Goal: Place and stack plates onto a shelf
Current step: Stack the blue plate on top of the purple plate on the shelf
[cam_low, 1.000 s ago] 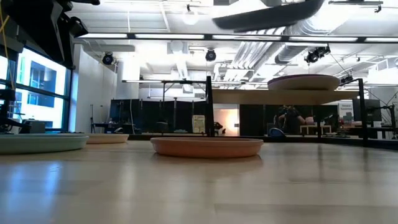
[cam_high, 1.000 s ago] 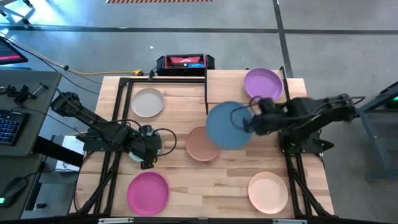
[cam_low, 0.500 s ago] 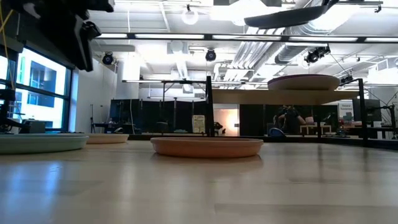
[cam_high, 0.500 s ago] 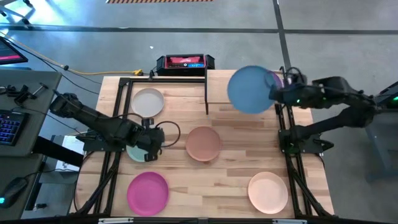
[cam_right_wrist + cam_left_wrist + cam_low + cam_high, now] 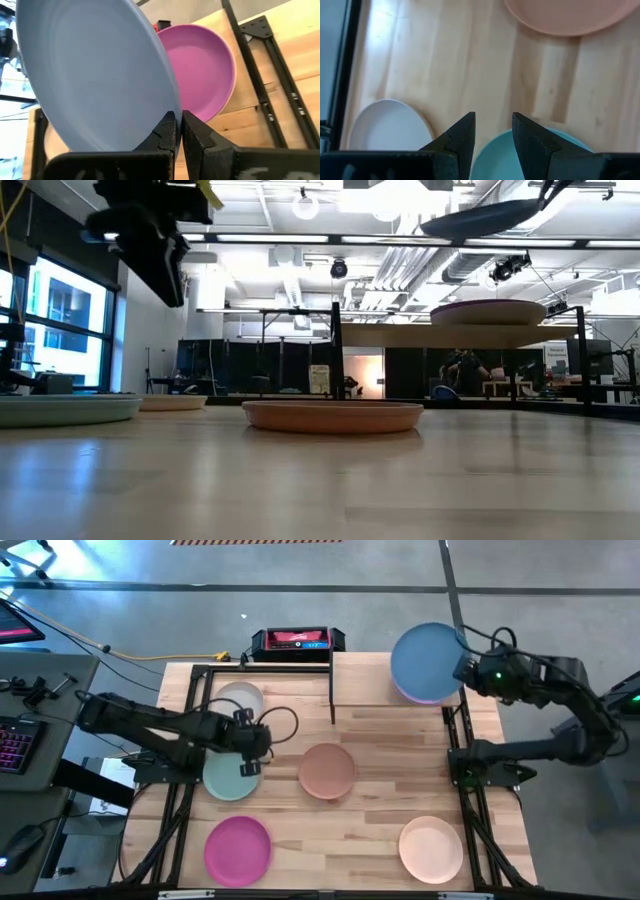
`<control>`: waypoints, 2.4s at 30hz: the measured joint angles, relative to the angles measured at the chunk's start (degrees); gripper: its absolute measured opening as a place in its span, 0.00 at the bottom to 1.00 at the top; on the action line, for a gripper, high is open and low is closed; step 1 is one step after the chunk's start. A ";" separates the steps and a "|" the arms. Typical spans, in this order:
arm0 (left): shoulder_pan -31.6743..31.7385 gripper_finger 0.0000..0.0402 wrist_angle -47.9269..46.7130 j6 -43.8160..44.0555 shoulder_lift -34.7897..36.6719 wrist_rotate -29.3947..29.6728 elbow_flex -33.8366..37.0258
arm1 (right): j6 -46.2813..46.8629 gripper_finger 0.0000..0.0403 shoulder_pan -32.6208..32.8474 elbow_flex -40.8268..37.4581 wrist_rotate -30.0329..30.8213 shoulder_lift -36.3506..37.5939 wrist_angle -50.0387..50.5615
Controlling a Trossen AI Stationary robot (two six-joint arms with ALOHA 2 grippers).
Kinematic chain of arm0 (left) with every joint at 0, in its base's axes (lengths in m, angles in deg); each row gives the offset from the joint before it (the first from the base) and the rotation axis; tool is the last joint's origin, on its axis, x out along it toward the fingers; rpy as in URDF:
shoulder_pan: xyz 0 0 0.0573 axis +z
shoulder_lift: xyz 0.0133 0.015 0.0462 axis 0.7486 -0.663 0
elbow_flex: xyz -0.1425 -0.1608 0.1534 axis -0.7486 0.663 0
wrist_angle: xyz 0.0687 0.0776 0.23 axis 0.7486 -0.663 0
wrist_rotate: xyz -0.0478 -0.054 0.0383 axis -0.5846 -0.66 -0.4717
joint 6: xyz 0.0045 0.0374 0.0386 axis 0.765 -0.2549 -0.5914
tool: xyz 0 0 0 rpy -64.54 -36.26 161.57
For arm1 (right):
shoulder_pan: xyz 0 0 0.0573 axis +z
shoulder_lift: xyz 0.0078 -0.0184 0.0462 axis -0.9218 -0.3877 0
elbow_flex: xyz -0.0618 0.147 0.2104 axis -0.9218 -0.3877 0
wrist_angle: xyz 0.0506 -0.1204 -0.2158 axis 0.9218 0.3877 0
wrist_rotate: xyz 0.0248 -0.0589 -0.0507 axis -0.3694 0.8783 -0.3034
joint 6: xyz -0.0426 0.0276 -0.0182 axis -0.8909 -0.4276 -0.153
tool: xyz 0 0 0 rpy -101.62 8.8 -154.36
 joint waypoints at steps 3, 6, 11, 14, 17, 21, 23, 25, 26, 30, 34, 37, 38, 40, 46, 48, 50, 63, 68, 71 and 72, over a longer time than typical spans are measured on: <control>2.68 0.30 1.20 -2.66 0.00 0.00 0.00 | -3.02 0.00 -3.95 0.00 -2.64 -0.17 -0.02; 5.14 0.30 2.48 -4.80 0.00 -0.07 -0.01 | -5.38 0.00 -7.92 0.00 -5.49 -0.11 -0.02; 8.34 0.30 3.22 -6.95 0.00 -1.73 0.00 | -10.00 0.00 -14.17 0.00 -9.91 -0.02 -0.02; 9.69 0.30 3.21 -7.10 0.01 -1.97 0.00 | -14.15 0.00 -17.84 0.00 -13.07 -0.14 -0.10; 10.72 0.30 3.21 -7.99 0.00 -1.99 0.00 | -17.61 0.00 -21.36 0.00 -15.71 -0.58 -0.41; 11.84 0.30 3.19 -8.16 0.01 -2.06 0.00 | -22.42 0.00 -25.67 0.00 -19.41 -1.88 -1.25; 12.23 0.30 3.19 -8.15 0.01 -2.08 0.00 | -25.34 0.00 -27.72 0.00 -21.77 -2.95 -1.62; 12.61 0.30 3.18 -8.14 0.00 -2.08 0.00 | -27.89 0.00 -29.80 0.00 -24.18 -4.24 -1.62; 12.73 0.30 3.17 -8.14 0.00 -2.09 0.00 | -29.16 0.00 -30.86 0.00 -25.64 -4.86 -1.60; 13.07 0.30 3.11 -8.56 0.00 -2.10 0.00 | -33.54 0.00 -34.98 0.00 -31.33 -7.34 -1.60; 13.07 0.30 3.12 -8.56 0.01 -2.60 0.00 | -35.76 0.00 -37.72 0.00 -31.71 -8.93 -0.82; 13.07 0.30 3.12 -8.56 0.01 -3.39 0.00 | -36.32 0.00 -38.99 0.00 -31.16 -9.85 0.01; 13.07 0.30 3.12 -8.56 0.00 -3.45 0.00 | -36.31 0.00 -39.26 0.00 -30.94 -10.08 -0.10; 13.07 0.30 3.12 -8.56 0.02 -3.45 0.00 | -36.07 0.00 -39.39 0.00 -30.25 -10.80 -0.14; 13.24 0.30 3.36 -8.56 0.00 -3.23 0.00 | -35.85 0.00 -39.35 0.02 -29.84 -14.07 -0.04; 13.71 0.30 4.00 -8.56 0.00 -3.21 0.00 | -35.86 0.00 -39.35 0.02 -28.97 -15.32 -0.09; 14.35 0.30 4.85 -8.96 0.01 -3.18 0.00 | -35.86 0.00 -39.36 0.02 -28.05 -16.37 -0.07; 17.37 0.30 4.96 -10.95 0.00 -3.41 -0.01 | -38.11 0.00 -42.80 0.02 -26.42 -19.50 -0.04; 18.38 0.30 5.07 -11.99 0.00 -3.43 0.00 | -38.70 0.00 -42.74 0.02 -25.53 -21.14 -0.04; 18.97 0.30 5.22 -11.99 0.00 -3.45 0.00 | -40.43 0.00 -42.74 0.02 -24.60 -22.30 -0.04; 19.06 0.30 5.22 -11.99 0.00 -3.45 0.00 | -40.91 0.00 -42.72 0.02 -24.21 -22.65 -0.07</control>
